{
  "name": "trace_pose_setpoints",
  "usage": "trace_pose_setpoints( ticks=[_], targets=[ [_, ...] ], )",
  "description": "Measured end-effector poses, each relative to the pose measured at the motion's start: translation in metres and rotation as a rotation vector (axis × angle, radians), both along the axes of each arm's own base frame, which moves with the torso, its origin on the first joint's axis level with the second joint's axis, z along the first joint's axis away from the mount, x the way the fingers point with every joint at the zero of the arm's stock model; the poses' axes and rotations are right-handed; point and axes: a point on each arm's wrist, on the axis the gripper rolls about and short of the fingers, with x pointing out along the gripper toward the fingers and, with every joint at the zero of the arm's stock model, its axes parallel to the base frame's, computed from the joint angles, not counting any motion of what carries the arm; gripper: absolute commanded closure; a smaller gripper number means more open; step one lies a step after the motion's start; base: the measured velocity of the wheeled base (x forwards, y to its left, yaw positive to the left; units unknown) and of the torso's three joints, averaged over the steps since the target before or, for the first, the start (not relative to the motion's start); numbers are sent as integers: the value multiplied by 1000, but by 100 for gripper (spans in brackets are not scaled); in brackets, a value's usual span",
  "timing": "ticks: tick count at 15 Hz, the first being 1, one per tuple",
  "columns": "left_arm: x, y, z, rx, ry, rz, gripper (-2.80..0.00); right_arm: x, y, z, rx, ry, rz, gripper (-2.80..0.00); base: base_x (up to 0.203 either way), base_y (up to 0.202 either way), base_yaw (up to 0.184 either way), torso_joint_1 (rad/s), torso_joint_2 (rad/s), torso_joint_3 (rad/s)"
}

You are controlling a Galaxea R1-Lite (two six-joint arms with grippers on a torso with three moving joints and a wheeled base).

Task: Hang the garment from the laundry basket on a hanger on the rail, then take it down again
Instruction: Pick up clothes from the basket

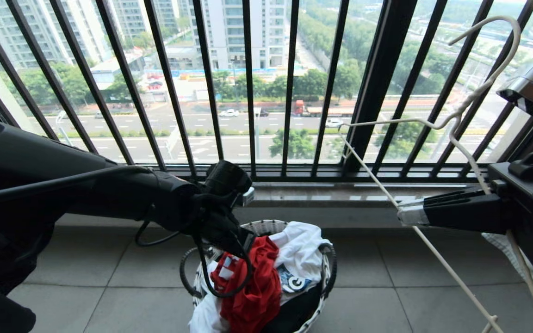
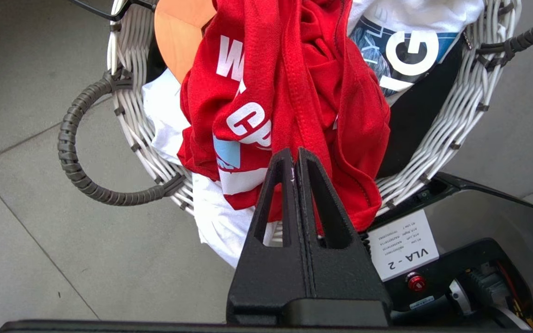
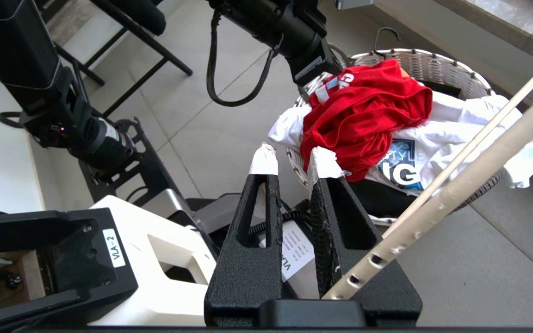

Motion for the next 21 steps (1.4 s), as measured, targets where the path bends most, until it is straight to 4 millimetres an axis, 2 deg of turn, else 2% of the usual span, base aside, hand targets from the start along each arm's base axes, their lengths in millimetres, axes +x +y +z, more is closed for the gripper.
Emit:
trace_pose_setpoints(
  ticks=[5, 14, 18, 19, 21],
  targets=[
    [1, -1, -3, 2, 5, 2, 0, 0, 0, -1, -2, 2, 2, 0, 0, 0, 0, 3, 1, -198],
    [-10, 3, 19, -34, -36, -9, 0, 1, 0, -1, -2, 2, 1, 0, 0, 0, 0, 2, 3, -153],
    [-26, 1, 31, -72, -43, -50, 0, 1, 0, -1, -2, 2, 0, 0, 0, 0, 0, 0, 0, 0],
    [-31, 0, 32, -74, -43, -62, -280, 1, 0, -1, -2, 2, -1, 0, 0, 0, 0, 0, 0, 0],
    [-34, -2, 31, -68, -43, -69, -280, 1, 1, -1, -3, 3, -1, 0, 0, 0, 0, 0, 0, 0]
  ],
)
